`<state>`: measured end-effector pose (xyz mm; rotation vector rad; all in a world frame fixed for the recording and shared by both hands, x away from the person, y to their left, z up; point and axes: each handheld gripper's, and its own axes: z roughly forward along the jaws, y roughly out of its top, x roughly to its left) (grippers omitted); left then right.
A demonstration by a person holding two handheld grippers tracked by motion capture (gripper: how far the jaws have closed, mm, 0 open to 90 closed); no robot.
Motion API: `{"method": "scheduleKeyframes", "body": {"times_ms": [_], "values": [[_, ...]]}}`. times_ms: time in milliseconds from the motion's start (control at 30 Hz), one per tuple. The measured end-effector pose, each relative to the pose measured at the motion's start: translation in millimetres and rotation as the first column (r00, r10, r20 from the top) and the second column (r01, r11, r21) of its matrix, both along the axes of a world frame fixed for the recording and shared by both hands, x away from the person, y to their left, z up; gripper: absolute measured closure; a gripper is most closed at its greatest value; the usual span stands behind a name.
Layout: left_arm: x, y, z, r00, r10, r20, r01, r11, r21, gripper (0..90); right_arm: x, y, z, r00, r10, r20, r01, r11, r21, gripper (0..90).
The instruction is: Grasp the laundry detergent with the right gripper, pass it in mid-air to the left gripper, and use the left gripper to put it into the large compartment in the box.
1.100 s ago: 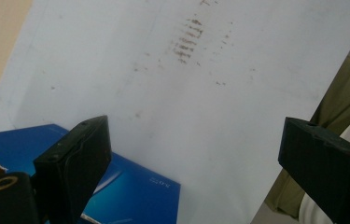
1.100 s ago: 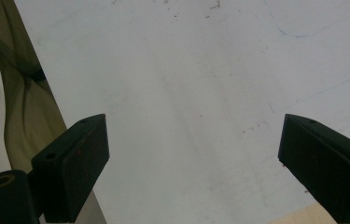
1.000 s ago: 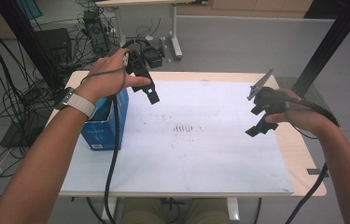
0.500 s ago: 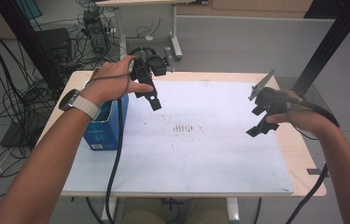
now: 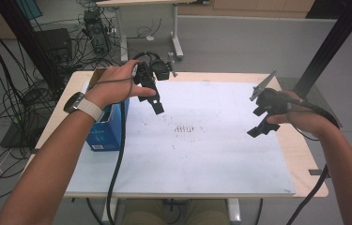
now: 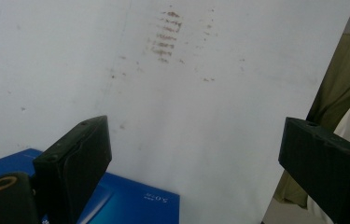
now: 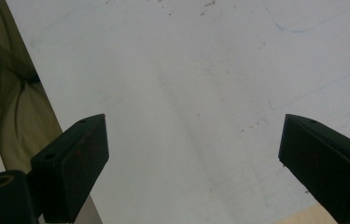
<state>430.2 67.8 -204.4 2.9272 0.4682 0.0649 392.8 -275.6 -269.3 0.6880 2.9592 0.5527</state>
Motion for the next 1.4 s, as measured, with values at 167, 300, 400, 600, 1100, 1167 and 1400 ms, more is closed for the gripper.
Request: {"method": "scheduleKeyframes", "body": {"times_ms": [167, 300, 400, 600, 1100, 1167, 1400], "values": [[-0.6, 2.9, -0.9, 0.9999, 0.01, -0.004, -0.01, 0.9999, 0.0, 9.7, 0.3, 0.3, 1.4, 1.0, -0.002, 0.006, 0.002, 1.0, -0.001, 8.4], [-1.4, 3.6, -3.0, 0.9999, 0.012, -0.007, -0.012, 0.9999, -0.003, 9.7, -0.3, 0.1, 1.2, 1.0, -0.002, 0.006, 0.002, 1.0, 0.0, 8.4], [-1.6, 4.1, -4.2, 0.9999, 0.013, -0.012, -0.013, 0.9999, 0.0, 9.8, -0.9, 0.7, 0.7, 1.0, -0.002, 0.004, 0.002, 1.0, -0.001, 8.4], [-2.5, 6.1, -5.8, 0.9998, 0.017, -0.013, -0.017, 0.9998, 0.003, 9.9, -1.3, 2.7, 1.1, 1.0, 0.001, 0.006, -0.001, 1.0, -0.001, 8.4], [-2.2, 7.6, -9.3, 0.9997, 0.014, -0.019, -0.014, 0.9998, 0.013, 10.2, -1.5, 4.9, -0.7, 1.0, 0.005, 0.005, -0.005, 1.0, 0.001, 8.4], [-2.4, 7.5, -9.7, 0.9995, 0.023, -0.02, -0.023, 0.9997, 0.006, 10.2, -1.6, 4.4, -0.5, 1.0, 0.004, 0.006, -0.004, 1.0, 0.0, 8.4], [-2.0, 7.3, -9.3, 0.9994, 0.023, -0.024, -0.023, 0.9997, 0.009, 10.2, -2.5, 1.9, -1.0, 1.0, 0.002, 0.006, -0.002, 1.0, 0.0, 8.4]]}}
